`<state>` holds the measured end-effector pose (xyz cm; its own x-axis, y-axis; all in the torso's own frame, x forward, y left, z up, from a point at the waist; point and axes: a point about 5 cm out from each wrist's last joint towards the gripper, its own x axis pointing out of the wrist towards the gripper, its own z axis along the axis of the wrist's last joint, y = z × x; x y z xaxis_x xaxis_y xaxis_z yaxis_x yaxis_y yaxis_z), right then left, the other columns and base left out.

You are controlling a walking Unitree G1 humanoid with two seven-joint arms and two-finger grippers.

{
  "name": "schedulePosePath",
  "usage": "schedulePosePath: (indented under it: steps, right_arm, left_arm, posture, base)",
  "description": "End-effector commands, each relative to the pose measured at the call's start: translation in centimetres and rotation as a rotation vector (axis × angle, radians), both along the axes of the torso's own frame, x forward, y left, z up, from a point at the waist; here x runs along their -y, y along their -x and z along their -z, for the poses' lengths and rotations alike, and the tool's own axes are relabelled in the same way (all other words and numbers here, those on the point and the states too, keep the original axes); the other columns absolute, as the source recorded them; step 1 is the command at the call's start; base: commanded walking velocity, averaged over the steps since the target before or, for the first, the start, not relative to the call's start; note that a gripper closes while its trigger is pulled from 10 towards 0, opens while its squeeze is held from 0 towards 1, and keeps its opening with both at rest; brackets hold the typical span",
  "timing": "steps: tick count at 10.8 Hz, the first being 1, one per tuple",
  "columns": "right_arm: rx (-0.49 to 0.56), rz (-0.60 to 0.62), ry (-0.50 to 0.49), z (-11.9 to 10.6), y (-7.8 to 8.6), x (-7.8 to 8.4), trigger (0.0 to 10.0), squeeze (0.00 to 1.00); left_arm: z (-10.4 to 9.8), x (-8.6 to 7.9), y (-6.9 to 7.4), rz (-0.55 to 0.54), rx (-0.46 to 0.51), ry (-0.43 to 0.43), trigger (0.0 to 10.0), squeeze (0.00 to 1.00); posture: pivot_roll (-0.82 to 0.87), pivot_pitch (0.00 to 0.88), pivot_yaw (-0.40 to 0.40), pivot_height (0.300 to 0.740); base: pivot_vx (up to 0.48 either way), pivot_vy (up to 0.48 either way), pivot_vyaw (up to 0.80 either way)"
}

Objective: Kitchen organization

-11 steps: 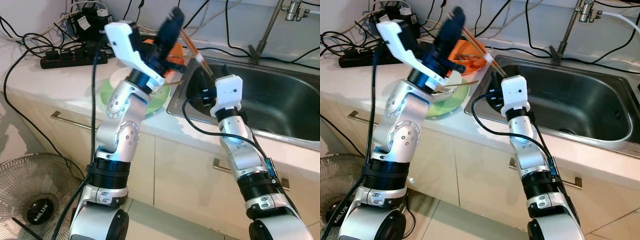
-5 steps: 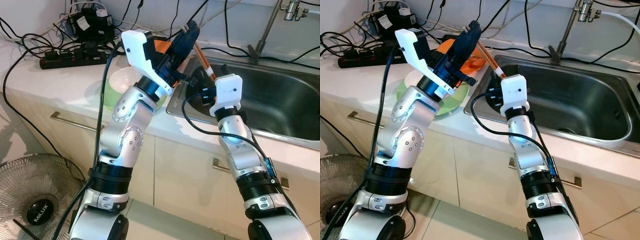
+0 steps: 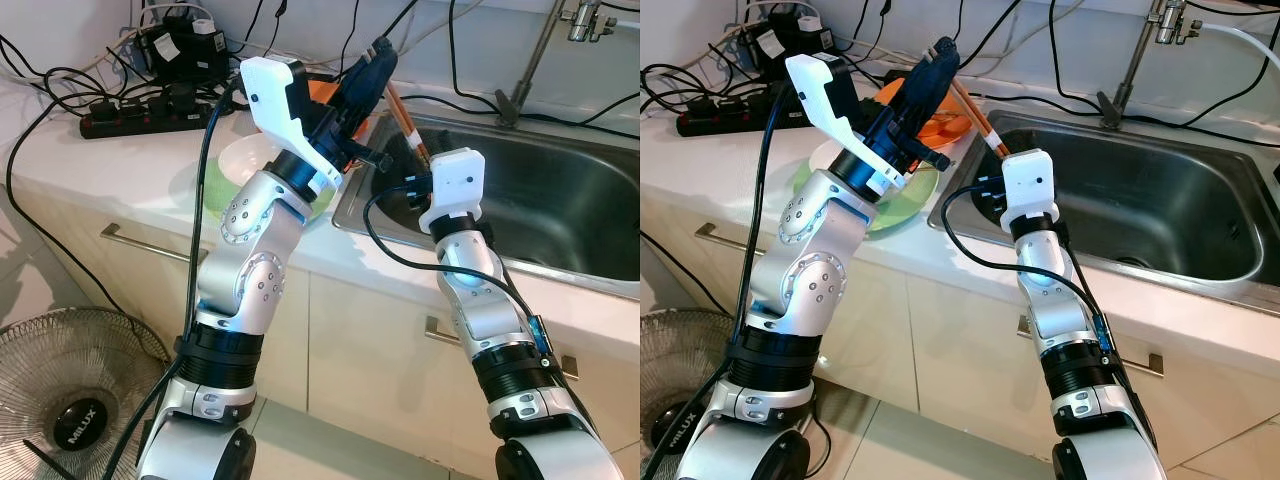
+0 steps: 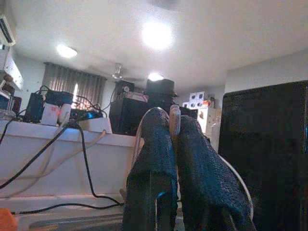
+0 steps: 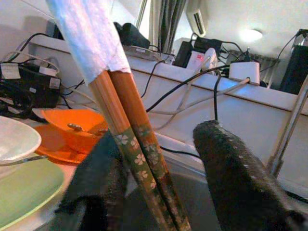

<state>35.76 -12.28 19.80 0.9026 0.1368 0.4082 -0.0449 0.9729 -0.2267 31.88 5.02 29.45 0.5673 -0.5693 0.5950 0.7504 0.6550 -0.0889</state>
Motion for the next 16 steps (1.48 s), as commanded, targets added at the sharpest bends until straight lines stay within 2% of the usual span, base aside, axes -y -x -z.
schedulePosePath:
  steps: [1, 9, 10, 15, 16]
  right_arm:
    - [0.014, 0.015, -0.024, -0.4, 0.1, 0.4, 0.0, 0.0]
    - [0.007, 0.027, -0.026, -0.4, 0.0, 0.7, 0.0, 0.0]
    - [0.006, 0.027, -0.026, -0.4, 0.0, 0.7, 0.0, 0.0]
    - [-0.015, 0.04, -0.03, -0.2, -0.2, 0.9, 0.0, 0.0]
    - [-0.041, 0.068, -0.047, -0.1, -0.7, 1.5, 0.0, 0.0]
  left_arm:
    - [-0.1, 0.1, 0.0, -0.008, 0.006, -0.002, 10.0, 0.0]
    - [-0.1, 0.0, -0.3, -0.041, 0.004, -0.01, 10.0, 0.0]
    - [-0.1, 0.0, -0.4, -0.042, -0.003, -0.01, 10.0, 1.0]
    - [-0.1, 0.0, -0.4, -0.031, -0.008, 0.001, 10.0, 1.0]
    - [0.2, -0.3, -0.5, -0.054, -0.017, -0.003, 10.0, 1.0]
  posture:
    - [0.15, 0.0, 0.021, 0.74]
    - [0.16, 0.012, 0.016, 0.74]
    - [0.16, 0.014, 0.015, 0.74]
    - [0.16, 0.013, 0.012, 0.74]
    - [0.16, 0.011, 0.013, 0.74]
  base:
    - [0.0, 0.0, 0.0]
    - [0.0, 0.0, 0.0]
    - [0.0, 0.0, 0.0]
    - [0.0, 0.0, 0.0]
    - [0.0, 0.0, 0.0]
